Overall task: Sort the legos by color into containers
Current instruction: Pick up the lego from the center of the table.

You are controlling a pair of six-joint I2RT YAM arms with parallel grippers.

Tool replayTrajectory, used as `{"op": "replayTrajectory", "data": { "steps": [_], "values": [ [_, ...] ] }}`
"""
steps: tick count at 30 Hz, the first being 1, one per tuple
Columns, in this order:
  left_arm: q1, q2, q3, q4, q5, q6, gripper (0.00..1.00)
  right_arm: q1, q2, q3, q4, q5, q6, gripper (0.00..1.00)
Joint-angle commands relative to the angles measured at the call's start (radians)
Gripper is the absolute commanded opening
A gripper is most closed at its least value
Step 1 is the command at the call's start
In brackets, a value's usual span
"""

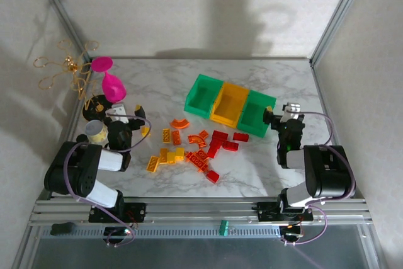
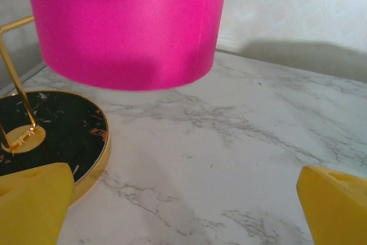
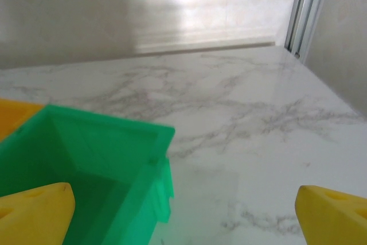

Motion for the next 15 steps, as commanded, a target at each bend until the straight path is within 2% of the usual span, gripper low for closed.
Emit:
{"op": "replayTrajectory", "data": {
  "steps": [1,6,12,15],
  "values": [
    [-0.02,-0.072,0.044,-0.128,-0.027,0.026,0.99,-0.004,-0.05,0.085,-0.188,0.057,0.047,0.99],
    [-0.026,-0.177,0.07,-0.31,0.044,-0.02,0.99,-0.005,-0.107,0.162,-0.352,0.08,0.14,0.99],
    [-0.027,-0.226,0.156,-0.58,0.115,-0.026,0.99,-0.005,-0.173,0.212,-0.494,0.064,0.336,0.99],
    [-0.02,-0.273,0.185,-0.681,0.205,-0.044,0.99,-0.005,-0.196,0.239,-0.573,0.046,0.409,0.99]
  ]
}}
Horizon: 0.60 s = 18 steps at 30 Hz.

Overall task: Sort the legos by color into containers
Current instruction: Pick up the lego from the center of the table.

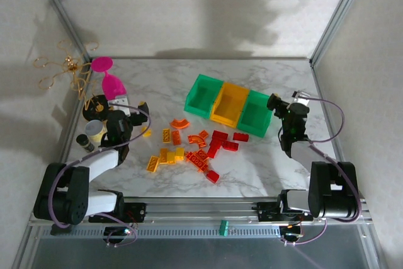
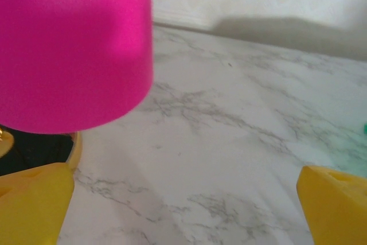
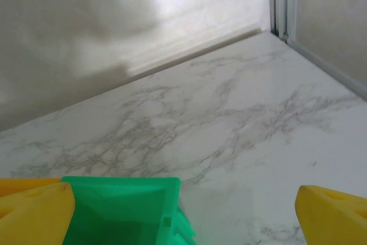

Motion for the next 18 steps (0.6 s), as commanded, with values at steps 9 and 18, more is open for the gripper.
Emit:
{"op": "replayTrajectory", "data": {
  "steps": [9,18],
  "values": [
    [0.029,-0.212,-0.065,-0.07,0.154,-0.307,0.99,-0.005,-0.062,0.073,-0.281,-0.005,0.229,0.99],
    [0.027,-0.255,-0.083,-0.183,0.149,-0.454,0.99,0.059,-0.074,0.097,-0.411,-0.09,0.229,0.99]
  ]
}}
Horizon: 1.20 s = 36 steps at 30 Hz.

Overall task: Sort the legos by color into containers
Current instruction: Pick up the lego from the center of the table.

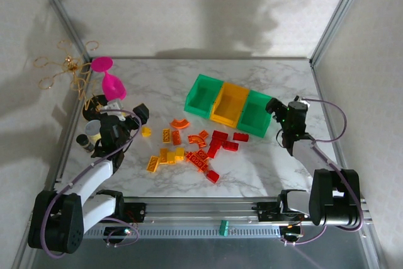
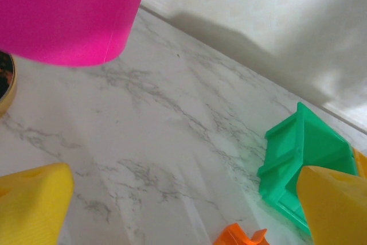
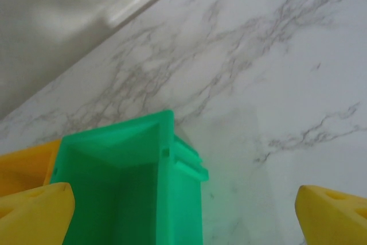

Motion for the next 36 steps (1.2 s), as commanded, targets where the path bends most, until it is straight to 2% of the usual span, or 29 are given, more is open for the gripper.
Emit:
{"op": "replayTrajectory", "data": {
  "steps": [1,8,14,19,22,24,30,36],
  "values": [
    [0.002,-0.05,-0.034,-0.049,0.014,-0.097,0.99,0.057,-0.02,0.053,-0.096,-0.039,0.002,0.99],
    [-0.062,-0.116,0.0,-0.259,0.071,-0.115,0.99,0.195,-0.01,0.125,-0.251,-0.044,-0.042,0.99],
    [-0.197,-0.124,0.069,-0.472,-0.023,-0.105,0.99,0.351,0.023,0.178,-0.346,-0.062,-0.043,0.99],
    [-0.278,-0.064,0.16,-0.67,-0.097,-0.102,0.99,0.477,0.055,0.203,-0.381,-0.087,-0.015,0.99],
    [-0.323,0.001,0.207,-0.737,-0.082,-0.088,0.99,0.545,0.07,0.206,-0.383,-0.098,-0.006,0.99],
    [-0.357,0.051,0.243,-0.775,-0.11,-0.089,0.98,0.584,0.076,0.202,-0.365,-0.125,-0.003,0.99],
    [-0.43,0.199,0.316,-0.789,-0.183,-0.088,0.88,0.675,0.084,0.2,-0.339,-0.11,0.033,0.99],
    [-0.448,0.354,0.395,-0.8,-0.212,-0.057,0.72,0.675,0.094,0.193,-0.308,-0.116,0.091,0.99]
  ]
}}
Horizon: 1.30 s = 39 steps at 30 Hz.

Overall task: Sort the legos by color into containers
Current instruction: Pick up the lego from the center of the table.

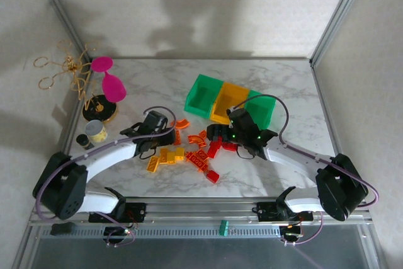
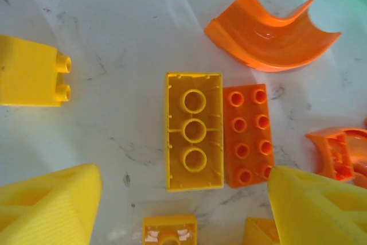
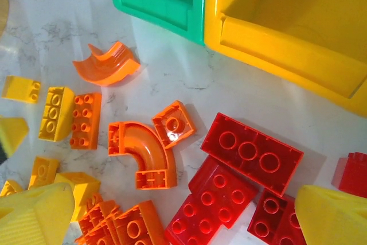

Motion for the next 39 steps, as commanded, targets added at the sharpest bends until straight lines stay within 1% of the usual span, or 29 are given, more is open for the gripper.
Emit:
{"op": "replayTrajectory", "data": {
  "steps": [1,6,11,16,20,23,29,33,34,35,39],
  "values": [
    [-0.012,0.047,0.042,-0.02,-0.058,0.022,0.71,0.005,0.016,0.016,0.038,-0.01,0.036,0.99],
    [-0.013,0.163,0.079,-0.004,-0.071,0.035,0.62,0.005,0.026,0.028,0.021,0.018,0.023,0.99],
    [-0.014,0.226,0.104,0.026,-0.065,0.038,0.56,0.005,0.038,0.029,0.04,0.009,0.023,0.99],
    [-0.016,0.238,0.11,0.033,-0.076,0.035,0.45,0.004,0.056,0.035,0.038,0.002,0.021,0.99],
    [-0.017,0.233,0.105,0.032,-0.077,0.039,0.33,0.004,0.06,0.04,0.041,0.006,0.015,0.99],
    [-0.016,0.218,0.1,0.025,-0.076,0.042,0.28,0.004,0.064,0.056,0.034,0.01,0.004,0.99],
    [-0.018,0.148,0.126,-0.029,-0.092,0.035,0.26,0.001,0.06,0.086,0.012,0.01,-0.009,0.99],
    [-0.021,0.101,0.188,-0.04,-0.097,0.033,0.26,-0.016,0.046,0.101,0.007,0.007,-0.016,0.99],
    [-0.021,0.099,0.213,-0.039,-0.1,0.032,0.26,-0.016,0.043,0.104,0.004,0.008,-0.017,0.99],
    [-0.022,0.104,0.241,-0.041,-0.099,0.031,0.26,-0.05,0.041,0.106,-0.002,0.009,-0.014,0.99],
    [-0.03,0.162,0.36,-0.015,-0.054,0.039,0.25,-0.101,0.021,0.111,-0.016,0.018,-0.013,0.99]
  ]
}}
